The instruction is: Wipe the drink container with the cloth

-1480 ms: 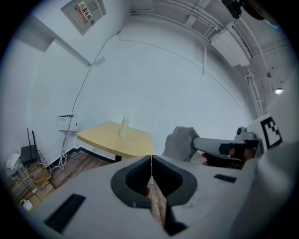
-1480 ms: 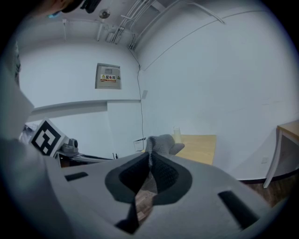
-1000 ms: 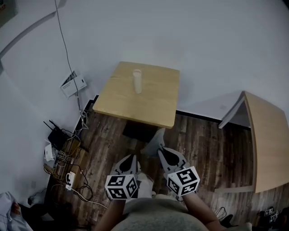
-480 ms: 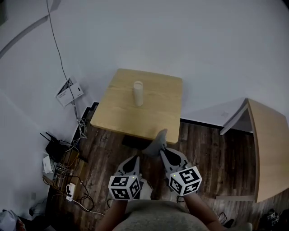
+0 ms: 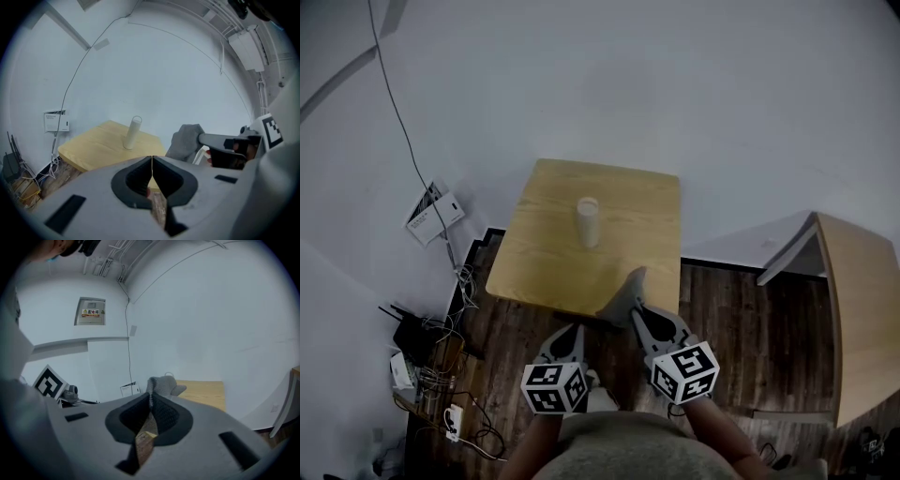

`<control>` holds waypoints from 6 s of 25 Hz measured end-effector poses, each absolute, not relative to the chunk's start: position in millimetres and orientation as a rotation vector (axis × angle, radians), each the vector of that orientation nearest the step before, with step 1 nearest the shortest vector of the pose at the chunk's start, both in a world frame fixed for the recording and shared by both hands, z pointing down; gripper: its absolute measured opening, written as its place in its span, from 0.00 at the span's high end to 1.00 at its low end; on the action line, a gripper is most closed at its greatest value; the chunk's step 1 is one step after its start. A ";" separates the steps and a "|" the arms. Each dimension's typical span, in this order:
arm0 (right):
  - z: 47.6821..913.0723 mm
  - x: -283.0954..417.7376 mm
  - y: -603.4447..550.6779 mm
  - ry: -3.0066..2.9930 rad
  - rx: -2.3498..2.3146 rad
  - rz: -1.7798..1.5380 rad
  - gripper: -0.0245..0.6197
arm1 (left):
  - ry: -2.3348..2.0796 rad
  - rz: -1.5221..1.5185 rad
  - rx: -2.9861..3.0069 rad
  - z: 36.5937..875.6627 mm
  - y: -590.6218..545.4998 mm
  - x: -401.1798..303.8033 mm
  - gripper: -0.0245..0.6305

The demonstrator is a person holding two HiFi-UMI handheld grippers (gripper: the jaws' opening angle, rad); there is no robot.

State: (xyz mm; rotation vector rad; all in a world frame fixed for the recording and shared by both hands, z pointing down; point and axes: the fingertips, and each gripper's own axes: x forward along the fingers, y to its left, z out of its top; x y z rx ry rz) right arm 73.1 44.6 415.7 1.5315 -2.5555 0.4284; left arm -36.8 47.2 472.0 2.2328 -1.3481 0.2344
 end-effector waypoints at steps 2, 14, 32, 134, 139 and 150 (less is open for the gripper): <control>413.8 71.6 31.3 -2.548 1.543 0.435 0.95 | -1.334 0.233 2.244 468.6 32.7 -37.7 0.96; 414.2 62.8 -45.9 -2.506 1.590 0.428 0.95 | -1.289 0.228 2.265 468.3 -48.6 -46.8 0.96; 439.7 59.9 -127.3 -2.403 1.590 0.399 0.95 | -1.277 0.252 2.266 482.7 -117.0 -64.0 0.96; 582.6 75.2 -231.1 -2.199 1.319 0.464 0.95 | -1.416 0.276 2.079 523.0 -164.0 -51.8 0.96; 563.2 78.1 -218.2 -2.215 1.376 0.457 0.95 | -1.408 0.269 2.098 517.7 -157.8 -53.3 0.96; 517.4 66.4 -189.8 -2.295 1.450 0.427 0.95 | -1.389 0.249 2.144 507.6 -146.2 -57.8 0.96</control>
